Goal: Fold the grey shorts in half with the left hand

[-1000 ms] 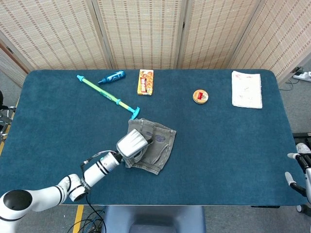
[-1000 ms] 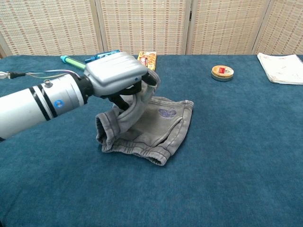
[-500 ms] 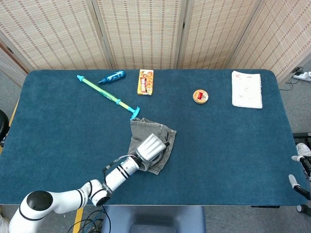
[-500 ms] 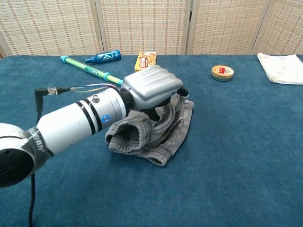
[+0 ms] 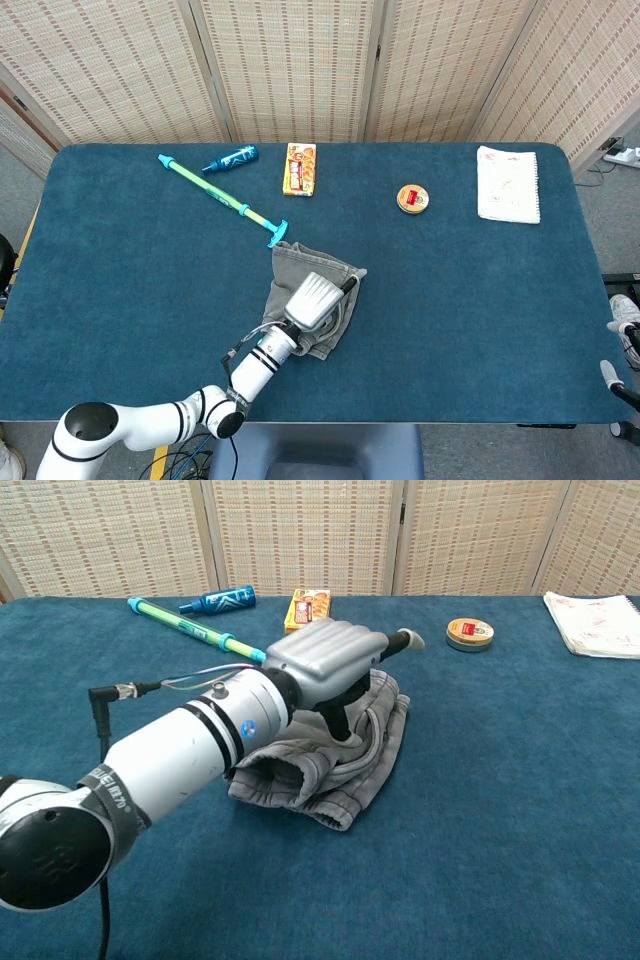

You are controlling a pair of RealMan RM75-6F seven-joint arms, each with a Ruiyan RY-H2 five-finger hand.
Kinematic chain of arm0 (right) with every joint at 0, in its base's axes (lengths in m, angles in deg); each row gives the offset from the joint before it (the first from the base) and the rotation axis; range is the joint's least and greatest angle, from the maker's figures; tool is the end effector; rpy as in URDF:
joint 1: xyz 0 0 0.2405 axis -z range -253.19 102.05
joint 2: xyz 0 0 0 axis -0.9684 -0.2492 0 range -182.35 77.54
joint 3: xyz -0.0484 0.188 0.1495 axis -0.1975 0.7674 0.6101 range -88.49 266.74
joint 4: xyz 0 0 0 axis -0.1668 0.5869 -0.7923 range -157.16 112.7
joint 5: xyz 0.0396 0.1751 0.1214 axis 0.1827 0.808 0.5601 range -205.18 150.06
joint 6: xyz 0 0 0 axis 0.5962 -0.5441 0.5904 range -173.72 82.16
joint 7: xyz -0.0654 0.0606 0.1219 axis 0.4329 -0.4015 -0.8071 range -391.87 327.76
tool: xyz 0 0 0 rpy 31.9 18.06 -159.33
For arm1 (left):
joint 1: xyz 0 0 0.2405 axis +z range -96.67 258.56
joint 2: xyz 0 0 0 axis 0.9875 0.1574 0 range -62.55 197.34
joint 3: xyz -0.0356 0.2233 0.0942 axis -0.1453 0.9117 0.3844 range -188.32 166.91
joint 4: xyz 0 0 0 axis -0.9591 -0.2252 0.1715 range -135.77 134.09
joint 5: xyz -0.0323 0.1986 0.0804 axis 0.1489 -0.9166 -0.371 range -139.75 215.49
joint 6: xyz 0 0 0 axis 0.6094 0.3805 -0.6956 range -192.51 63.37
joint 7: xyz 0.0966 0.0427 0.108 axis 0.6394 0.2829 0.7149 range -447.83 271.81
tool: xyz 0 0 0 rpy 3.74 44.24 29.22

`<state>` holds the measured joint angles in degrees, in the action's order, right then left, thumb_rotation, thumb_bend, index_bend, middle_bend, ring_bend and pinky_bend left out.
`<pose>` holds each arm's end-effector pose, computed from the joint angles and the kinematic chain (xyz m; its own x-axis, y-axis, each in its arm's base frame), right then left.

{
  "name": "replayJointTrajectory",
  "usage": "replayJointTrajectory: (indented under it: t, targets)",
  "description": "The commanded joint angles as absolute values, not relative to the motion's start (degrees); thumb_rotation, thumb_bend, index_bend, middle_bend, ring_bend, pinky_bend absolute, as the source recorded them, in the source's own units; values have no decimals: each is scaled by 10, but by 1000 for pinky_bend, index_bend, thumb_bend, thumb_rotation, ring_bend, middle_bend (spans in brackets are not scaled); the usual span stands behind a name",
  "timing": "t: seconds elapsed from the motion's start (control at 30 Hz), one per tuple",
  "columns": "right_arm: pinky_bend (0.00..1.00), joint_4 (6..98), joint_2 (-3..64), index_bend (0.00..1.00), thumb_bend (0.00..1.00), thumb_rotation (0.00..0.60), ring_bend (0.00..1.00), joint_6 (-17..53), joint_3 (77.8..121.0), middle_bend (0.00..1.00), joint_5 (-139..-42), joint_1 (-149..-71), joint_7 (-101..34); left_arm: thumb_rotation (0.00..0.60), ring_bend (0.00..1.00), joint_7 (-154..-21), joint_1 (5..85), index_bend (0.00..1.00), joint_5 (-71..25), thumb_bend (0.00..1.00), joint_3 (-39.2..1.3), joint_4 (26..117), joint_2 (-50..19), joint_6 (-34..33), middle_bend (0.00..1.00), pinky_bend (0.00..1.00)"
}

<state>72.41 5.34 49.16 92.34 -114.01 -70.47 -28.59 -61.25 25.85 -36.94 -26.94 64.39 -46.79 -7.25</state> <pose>-0.3183 -0.1336 0.2025 0.5260 0.0913 0.8456 -0.8473 0.1416 0.5118 -0.0037 0.3365 -0.1170 0.4800 0.0203 0.8770 0.6878 -0.6292 -0.3619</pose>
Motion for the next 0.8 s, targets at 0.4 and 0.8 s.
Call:
replayJointTrajectory:
  t: [0.4,0.8]
  targets:
    - [267,712,54,301,305,600,299,471,926,355,-1156,-724,-293,600,543,-646,410,118,-277,75,-276,781,-296,30,658,796]
    - [267,696,64,301,305,600,299,431,925,355,-1168,-753,-318,600,382,-669,532,157,-274,75,-201,792,-184,93,462,565]
